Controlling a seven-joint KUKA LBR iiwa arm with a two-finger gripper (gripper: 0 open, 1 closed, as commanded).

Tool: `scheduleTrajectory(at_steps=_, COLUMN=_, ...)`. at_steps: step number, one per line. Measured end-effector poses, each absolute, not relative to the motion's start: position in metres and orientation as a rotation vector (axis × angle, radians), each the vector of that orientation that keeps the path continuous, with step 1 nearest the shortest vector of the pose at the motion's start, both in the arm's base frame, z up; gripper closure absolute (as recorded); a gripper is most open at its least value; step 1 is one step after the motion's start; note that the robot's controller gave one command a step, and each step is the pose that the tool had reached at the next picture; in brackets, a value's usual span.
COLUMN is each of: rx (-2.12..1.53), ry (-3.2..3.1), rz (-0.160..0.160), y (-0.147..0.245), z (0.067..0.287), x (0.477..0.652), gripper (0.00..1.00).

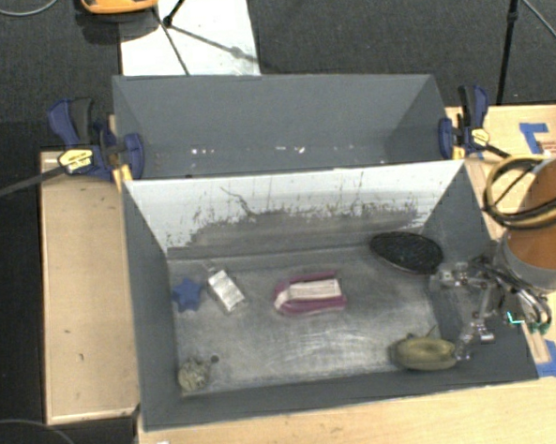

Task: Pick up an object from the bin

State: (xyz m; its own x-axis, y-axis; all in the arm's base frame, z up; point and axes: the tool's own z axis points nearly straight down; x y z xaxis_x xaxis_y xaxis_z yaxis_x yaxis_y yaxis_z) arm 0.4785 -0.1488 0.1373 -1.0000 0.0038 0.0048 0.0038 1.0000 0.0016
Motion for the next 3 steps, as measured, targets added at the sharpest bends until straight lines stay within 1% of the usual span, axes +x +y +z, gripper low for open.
scheduleTrajectory(at_steps=1, rx=0.507, ry=-3.117, rz=0.006, y=-0.129, z=0.074, x=0.486, gripper=0.0)
scheduleTrajectory(at_steps=2, rx=0.513, ry=-3.104, rz=0.003, y=-0.129, z=0.073, x=0.483, gripper=1.0)
scheduleTrajectory(at_steps=3, rx=0.534, ry=-3.107, rz=0.008, y=-0.146, z=0.233, x=0.504, gripper=1.0)
